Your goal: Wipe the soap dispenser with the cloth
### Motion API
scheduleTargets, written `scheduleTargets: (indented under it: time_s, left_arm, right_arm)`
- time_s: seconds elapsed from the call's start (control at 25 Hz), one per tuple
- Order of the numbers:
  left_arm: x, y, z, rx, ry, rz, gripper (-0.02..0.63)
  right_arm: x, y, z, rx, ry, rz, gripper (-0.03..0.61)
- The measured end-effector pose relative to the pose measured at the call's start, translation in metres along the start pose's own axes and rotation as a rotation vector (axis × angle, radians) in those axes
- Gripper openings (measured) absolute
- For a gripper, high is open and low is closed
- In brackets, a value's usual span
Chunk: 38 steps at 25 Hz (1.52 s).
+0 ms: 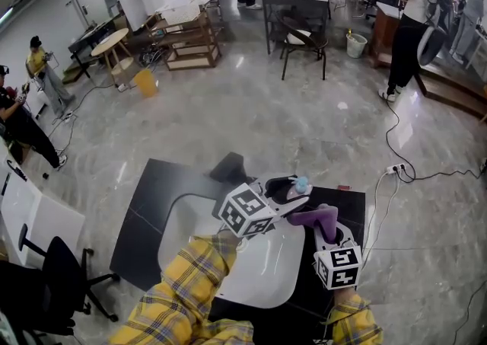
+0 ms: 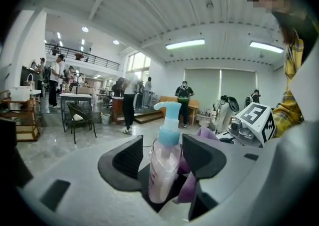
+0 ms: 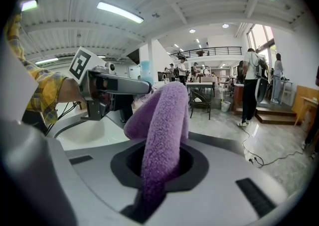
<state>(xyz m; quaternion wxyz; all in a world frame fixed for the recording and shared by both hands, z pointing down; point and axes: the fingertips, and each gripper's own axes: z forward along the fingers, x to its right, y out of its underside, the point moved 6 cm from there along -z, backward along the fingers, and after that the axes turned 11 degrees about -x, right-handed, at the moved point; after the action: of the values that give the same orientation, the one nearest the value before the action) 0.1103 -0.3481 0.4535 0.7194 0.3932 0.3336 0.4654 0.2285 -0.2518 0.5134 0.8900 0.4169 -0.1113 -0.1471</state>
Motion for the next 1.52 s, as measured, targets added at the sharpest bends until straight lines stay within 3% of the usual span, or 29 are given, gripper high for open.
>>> scheduleTargets:
  time_s: [0.2, 0.4, 0.64, 0.76, 0.88, 0.96, 1.2, 1.52]
  left_arm:
    - [0.012, -0.002, -0.001, 0.030, -0.154, -0.054, 0.258]
    - [0.025, -0.003, 0.002, 0.035, -0.365, -0.150, 0.259]
    - [0.025, 0.000, 0.009, 0.038, -0.530, -0.250, 0.259]
    - [0.024, 0.002, 0.012, 0.056, -0.516, -0.261, 0.251]
    - [0.023, 0.003, 0.013, 0.049, -0.482, -0.217, 0.190]
    - [0.023, 0.003, 0.012, 0.045, -0.456, -0.186, 0.186]
    - [0.018, 0.004, 0.009, 0.034, -0.317, -0.127, 0.179]
    - [0.008, 0.006, 0.006, 0.006, -0.171, -0.064, 0.170]
  right_arm:
    - [0.003, 0.003, 0.001, 0.004, -0.001, 0.016, 0.037]
    - [0.004, 0.002, -0.001, 0.000, -0.001, 0.013, 0.037]
    - [0.000, 0.001, -0.001, -0.003, -0.007, 0.008, 0.037]
    - [0.000, 0.004, -0.002, -0.001, -0.007, 0.006, 0.037]
    - [0.001, 0.004, -0.003, 0.000, -0.006, 0.007, 0.037]
    - [0.002, 0.002, -0.004, 0.007, -0.004, 0.012, 0.037]
    - [0.012, -0.011, -0.012, 0.049, 0.007, 0.025, 0.037]
    - [0.023, -0.028, -0.019, 0.082, 0.066, -0.109, 0.037]
